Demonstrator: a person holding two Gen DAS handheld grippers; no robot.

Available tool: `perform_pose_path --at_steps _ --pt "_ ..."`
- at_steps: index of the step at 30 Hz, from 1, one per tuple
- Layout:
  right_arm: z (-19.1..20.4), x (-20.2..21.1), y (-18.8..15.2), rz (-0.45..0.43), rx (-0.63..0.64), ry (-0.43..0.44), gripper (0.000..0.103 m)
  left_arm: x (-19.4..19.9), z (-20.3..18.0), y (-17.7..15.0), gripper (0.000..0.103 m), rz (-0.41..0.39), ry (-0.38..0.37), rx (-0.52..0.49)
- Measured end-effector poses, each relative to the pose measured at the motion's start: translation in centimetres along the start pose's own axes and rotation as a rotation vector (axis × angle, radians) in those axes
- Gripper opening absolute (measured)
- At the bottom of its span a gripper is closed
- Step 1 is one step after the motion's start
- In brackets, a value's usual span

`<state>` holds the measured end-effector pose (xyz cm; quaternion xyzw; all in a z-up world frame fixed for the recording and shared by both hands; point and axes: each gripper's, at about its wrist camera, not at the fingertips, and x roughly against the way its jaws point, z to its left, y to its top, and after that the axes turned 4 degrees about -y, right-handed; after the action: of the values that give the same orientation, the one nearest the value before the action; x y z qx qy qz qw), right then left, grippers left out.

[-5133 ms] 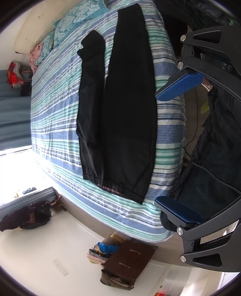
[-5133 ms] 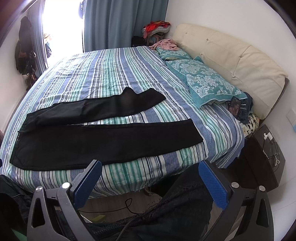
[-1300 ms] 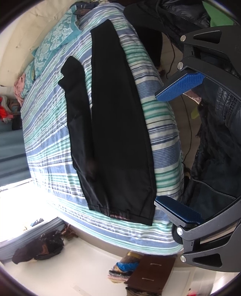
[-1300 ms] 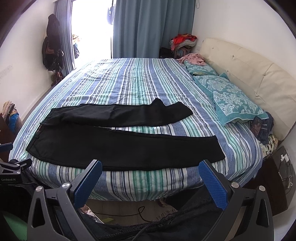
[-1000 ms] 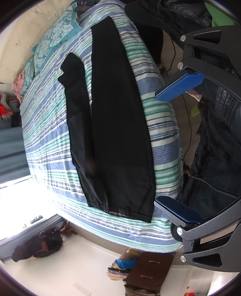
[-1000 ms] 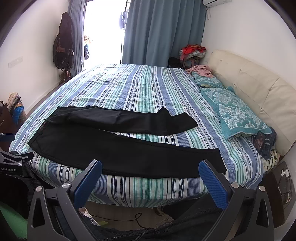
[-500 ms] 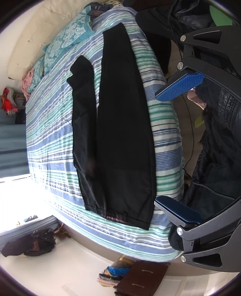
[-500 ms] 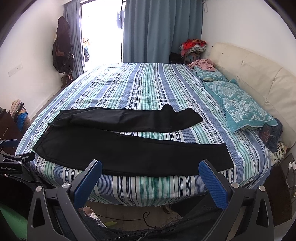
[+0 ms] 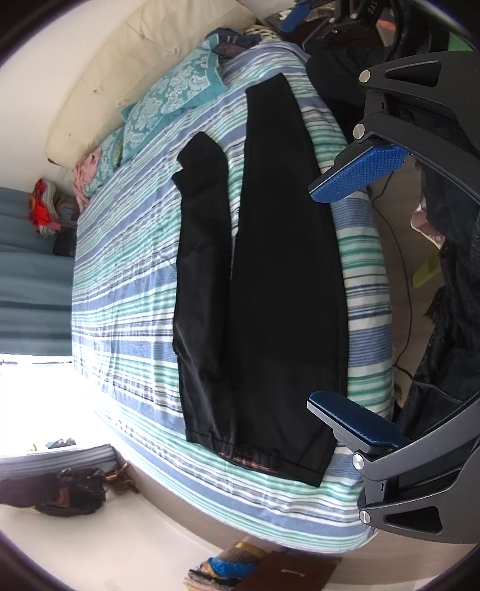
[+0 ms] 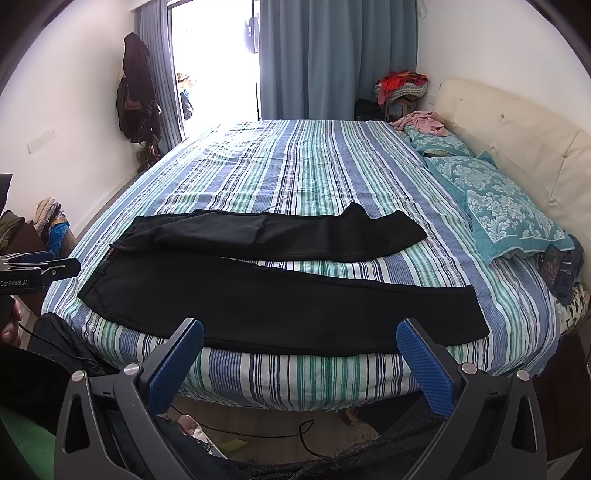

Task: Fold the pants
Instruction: 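Move both tools over the bed toward the black pants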

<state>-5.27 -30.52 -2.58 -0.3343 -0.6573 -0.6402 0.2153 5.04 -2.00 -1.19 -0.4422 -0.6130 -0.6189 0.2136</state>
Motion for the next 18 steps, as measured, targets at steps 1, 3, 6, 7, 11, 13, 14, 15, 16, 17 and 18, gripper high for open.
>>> perform_pose_path --at_steps 1,3,6,7,11,13,14,15,16,17,18 --pt "-0.1 -0.1 0.1 0.000 -0.003 0.003 0.103 -0.1 0.0 0.0 0.102 0.000 0.003 0.003" --pt "-0.4 -0.5 0.3 0.000 -0.010 0.014 0.103 -0.1 -0.2 0.2 0.102 -0.006 0.025 -0.004" --pt "-0.5 -1.2 0.4 0.006 -0.007 0.023 0.103 0.0 -0.5 0.4 0.102 -0.020 0.064 -0.018" --pt "-0.5 -1.4 0.5 0.005 -0.005 0.022 0.103 0.1 -0.4 0.5 0.102 -0.027 0.075 -0.020" --pt "-0.6 -1.9 1.0 -0.014 -0.005 0.028 0.103 0.4 -0.6 1.0 0.102 -0.060 0.098 -0.028" --pt "-0.7 -2.0 1.5 -0.031 -0.011 0.032 0.103 0.5 -0.7 1.3 0.102 -0.086 0.096 -0.025" --pt "-0.8 -2.0 1.7 -0.045 -0.012 0.032 0.103 0.6 -0.7 1.4 0.102 -0.101 0.086 -0.019" --pt "-0.8 -2.0 1.9 -0.063 -0.009 0.032 0.103 0.7 -0.6 1.6 0.102 -0.117 0.073 -0.013" --pt "-1.0 -2.0 2.2 -0.085 -0.004 0.030 0.103 0.7 -0.5 1.9 0.102 -0.132 0.060 -0.006" --pt "-1.2 -2.0 2.4 -0.112 0.002 0.025 0.103 0.7 -0.5 2.2 0.102 -0.144 0.051 0.000" --pt "-1.5 -2.1 2.7 -0.144 0.004 0.017 0.103 0.6 -0.6 2.4 0.102 -0.153 0.048 0.004"
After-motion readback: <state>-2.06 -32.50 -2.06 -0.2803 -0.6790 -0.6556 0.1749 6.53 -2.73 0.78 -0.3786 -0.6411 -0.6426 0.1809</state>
